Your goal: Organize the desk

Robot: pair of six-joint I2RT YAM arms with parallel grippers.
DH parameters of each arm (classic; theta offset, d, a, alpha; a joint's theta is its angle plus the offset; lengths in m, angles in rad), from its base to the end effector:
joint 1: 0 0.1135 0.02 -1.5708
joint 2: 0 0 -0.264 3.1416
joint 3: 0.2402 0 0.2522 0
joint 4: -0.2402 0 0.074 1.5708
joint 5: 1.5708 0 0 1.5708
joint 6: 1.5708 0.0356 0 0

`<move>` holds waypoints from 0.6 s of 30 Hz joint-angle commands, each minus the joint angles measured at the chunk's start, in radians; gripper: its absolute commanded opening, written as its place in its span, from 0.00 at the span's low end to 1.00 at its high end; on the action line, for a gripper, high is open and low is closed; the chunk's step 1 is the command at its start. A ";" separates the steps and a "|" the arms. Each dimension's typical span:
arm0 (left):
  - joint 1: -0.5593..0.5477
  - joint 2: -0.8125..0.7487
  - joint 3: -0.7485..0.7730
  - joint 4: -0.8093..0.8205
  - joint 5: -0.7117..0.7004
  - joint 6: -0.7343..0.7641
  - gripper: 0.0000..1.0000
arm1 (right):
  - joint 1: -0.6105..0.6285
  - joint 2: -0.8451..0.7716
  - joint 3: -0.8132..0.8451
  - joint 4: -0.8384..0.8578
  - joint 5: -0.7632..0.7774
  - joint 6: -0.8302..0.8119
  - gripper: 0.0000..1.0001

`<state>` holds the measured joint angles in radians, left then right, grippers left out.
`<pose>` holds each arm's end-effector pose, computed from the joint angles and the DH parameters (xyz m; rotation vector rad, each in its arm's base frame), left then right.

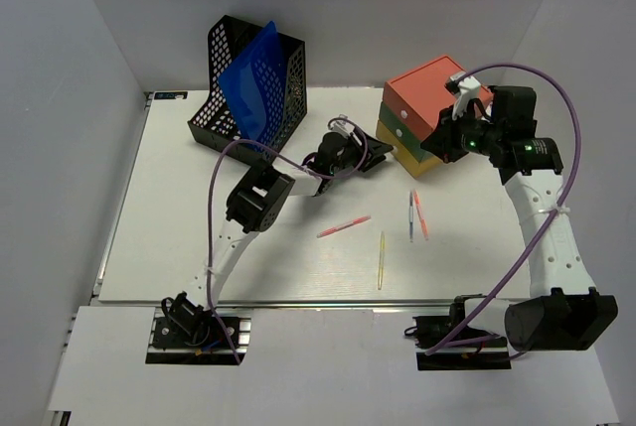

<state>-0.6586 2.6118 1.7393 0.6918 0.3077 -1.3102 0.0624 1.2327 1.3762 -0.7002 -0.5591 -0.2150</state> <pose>0.4342 -0.3497 0.0785 -0.4078 2.0409 -1.6107 0.2531 0.0347 0.4019 -0.6061 1.9818 0.4991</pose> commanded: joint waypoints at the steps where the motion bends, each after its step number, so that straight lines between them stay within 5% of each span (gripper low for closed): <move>1: -0.004 0.003 0.066 -0.006 -0.019 -0.018 0.62 | -0.019 -0.022 -0.006 0.038 -0.050 0.020 0.00; 18: -0.022 0.113 0.233 -0.097 0.001 -0.054 0.60 | -0.050 -0.013 -0.009 0.038 -0.096 0.034 0.00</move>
<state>-0.6643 2.7247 1.9347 0.6399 0.3096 -1.3651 0.0189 1.2327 1.3758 -0.6998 -0.6235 -0.1909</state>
